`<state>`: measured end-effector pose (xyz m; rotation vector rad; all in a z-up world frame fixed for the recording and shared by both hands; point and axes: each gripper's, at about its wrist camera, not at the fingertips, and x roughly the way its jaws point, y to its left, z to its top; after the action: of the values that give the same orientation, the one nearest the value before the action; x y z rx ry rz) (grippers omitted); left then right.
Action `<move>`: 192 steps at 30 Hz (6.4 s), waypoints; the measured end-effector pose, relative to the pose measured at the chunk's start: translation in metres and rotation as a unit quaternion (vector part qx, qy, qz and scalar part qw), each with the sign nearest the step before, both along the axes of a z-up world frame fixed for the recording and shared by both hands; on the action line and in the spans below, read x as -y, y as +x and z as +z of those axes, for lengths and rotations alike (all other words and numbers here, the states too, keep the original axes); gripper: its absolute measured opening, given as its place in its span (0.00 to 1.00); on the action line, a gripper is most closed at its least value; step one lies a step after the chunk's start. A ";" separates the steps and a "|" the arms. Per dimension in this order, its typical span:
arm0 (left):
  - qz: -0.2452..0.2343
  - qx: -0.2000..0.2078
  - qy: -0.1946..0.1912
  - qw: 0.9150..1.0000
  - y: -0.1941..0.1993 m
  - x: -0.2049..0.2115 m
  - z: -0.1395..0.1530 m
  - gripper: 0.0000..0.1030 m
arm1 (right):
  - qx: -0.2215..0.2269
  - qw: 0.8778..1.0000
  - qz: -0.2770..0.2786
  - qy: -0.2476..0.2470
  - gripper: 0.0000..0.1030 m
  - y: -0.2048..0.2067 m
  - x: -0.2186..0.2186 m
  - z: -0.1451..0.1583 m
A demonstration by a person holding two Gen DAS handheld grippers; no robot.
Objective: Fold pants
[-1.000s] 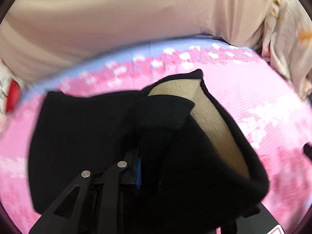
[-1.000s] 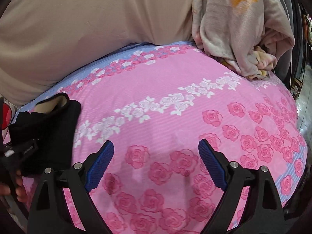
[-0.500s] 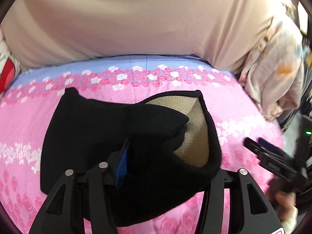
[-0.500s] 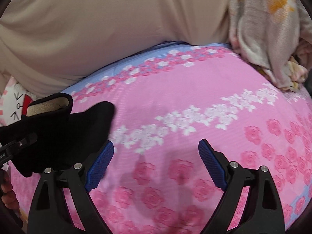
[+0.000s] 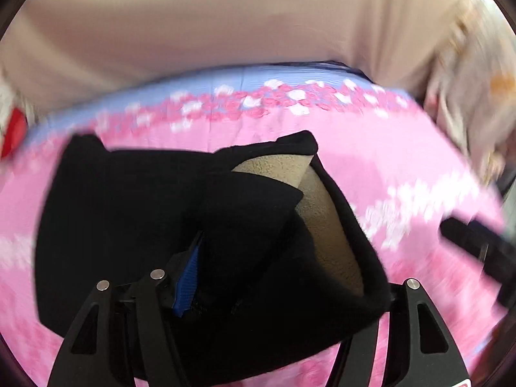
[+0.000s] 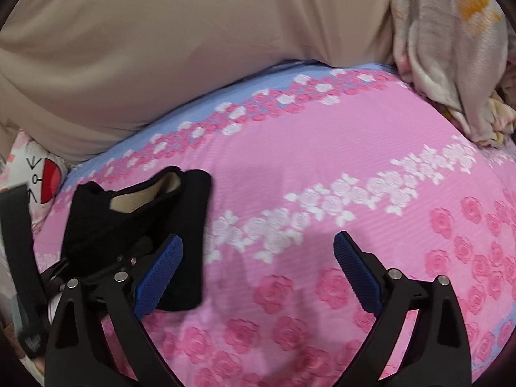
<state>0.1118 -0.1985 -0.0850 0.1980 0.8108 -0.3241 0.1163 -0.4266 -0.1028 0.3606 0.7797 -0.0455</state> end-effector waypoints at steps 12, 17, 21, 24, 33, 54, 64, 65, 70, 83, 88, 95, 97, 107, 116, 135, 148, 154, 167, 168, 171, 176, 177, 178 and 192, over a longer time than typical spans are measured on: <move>0.007 0.060 0.056 0.997 -0.028 -0.010 -0.018 0.68 | -0.089 0.964 0.198 0.156 0.90 0.115 -0.051 -0.025; 0.010 0.060 0.056 0.997 -0.030 -0.009 -0.017 0.68 | -0.101 0.963 0.218 0.126 0.65 0.134 -0.077 -0.033; -0.039 0.068 0.029 0.996 -0.056 -0.012 -0.001 0.79 | -0.067 0.968 0.226 0.089 0.36 0.131 -0.078 -0.007; -0.088 0.097 -0.001 0.991 -0.089 -0.014 0.014 0.85 | -0.060 0.969 0.232 0.052 0.37 0.134 -0.077 -0.004; -0.072 0.085 -0.027 0.993 -0.083 -0.052 0.025 0.85 | -0.041 0.976 0.176 0.120 0.73 0.094 -0.032 0.001; 0.193 0.081 0.002 0.978 0.027 -0.204 0.017 0.85 | -0.008 0.980 0.154 -0.127 0.11 0.129 -0.110 0.025; 0.184 0.064 0.011 0.981 0.039 -0.201 0.002 0.85 | -0.048 0.983 0.175 -0.026 0.71 0.146 -0.102 -0.008; 0.183 0.064 0.011 0.981 0.039 -0.200 0.002 0.85 | -0.047 0.981 0.185 -0.025 0.60 0.147 -0.107 -0.010; 0.180 0.065 0.017 0.981 0.043 -0.199 0.006 0.85 | -0.008 0.978 0.195 -0.076 0.15 0.140 -0.131 0.021; 0.174 0.072 0.034 0.982 0.051 -0.196 0.006 0.88 | 0.025 0.992 0.117 -0.036 0.22 0.134 -0.091 0.028; 0.177 0.059 0.020 0.982 0.052 -0.196 0.007 0.88 | 0.015 0.979 0.194 -0.066 0.21 0.125 -0.134 0.035; 0.174 0.037 0.019 0.984 0.049 -0.195 0.009 0.88 | 0.022 0.984 0.173 -0.030 0.23 0.102 -0.133 0.025; 0.175 0.036 0.018 0.984 0.048 -0.195 0.008 0.88 | 0.018 0.985 0.164 -0.048 0.34 0.091 -0.129 0.024; 0.174 0.026 0.021 0.984 0.045 -0.187 0.009 0.88 | -0.014 0.990 0.136 -0.032 0.47 0.049 -0.104 0.001; 0.184 0.027 0.018 0.982 0.032 -0.206 0.019 0.88 | -0.017 0.992 0.118 -0.032 0.49 0.026 -0.088 -0.005; 0.108 -0.074 0.015 0.991 -0.022 -0.215 -0.034 0.89 | -0.043 0.986 0.130 -0.096 0.51 0.024 -0.109 -0.048; 0.131 -0.009 -0.001 0.991 0.033 -0.209 -0.029 0.93 | -0.040 0.987 0.131 -0.080 0.47 0.043 -0.120 -0.050; 0.067 -0.040 -0.045 0.996 0.024 -0.203 -0.007 0.23 | -0.012 0.992 0.124 -0.022 0.14 0.033 -0.105 -0.019; 0.004 -0.085 -0.014 0.996 -0.100 -0.215 -0.026 0.22 | -0.066 0.990 0.111 0.055 0.14 -0.080 -0.061 -0.053; -0.001 -0.084 -0.015 0.996 -0.101 -0.216 -0.024 0.22 | -0.070 0.990 0.114 0.054 0.16 -0.084 -0.061 -0.048; -0.022 -0.071 -0.006 0.997 -0.113 -0.222 -0.002 0.24 | -0.061 0.990 0.117 0.045 0.21 -0.095 -0.053 -0.024; -0.050 -0.024 -0.046 0.997 -0.127 -0.240 0.065 0.41 | 0.002 0.990 0.136 -0.031 0.21 -0.098 -0.064 0.041; -0.051 -0.009 -0.054 0.997 -0.126 -0.241 0.076 0.51 | 0.022 0.989 0.138 -0.038 0.24 -0.096 -0.064 0.054; -0.050 0.010 -0.062 0.997 -0.123 -0.243 0.087 0.58 | 0.047 0.988 0.147 -0.027 0.25 -0.094 -0.064 0.071; 0.073 -0.041 0.045 0.995 0.076 -0.163 -0.017 0.72 | -0.032 0.974 0.196 -0.112 0.26 0.076 -0.159 -0.027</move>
<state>0.1878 -0.0358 -0.1019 0.2093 0.9172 -0.1589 0.1928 -0.2671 -0.1300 -0.0136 0.8892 0.2248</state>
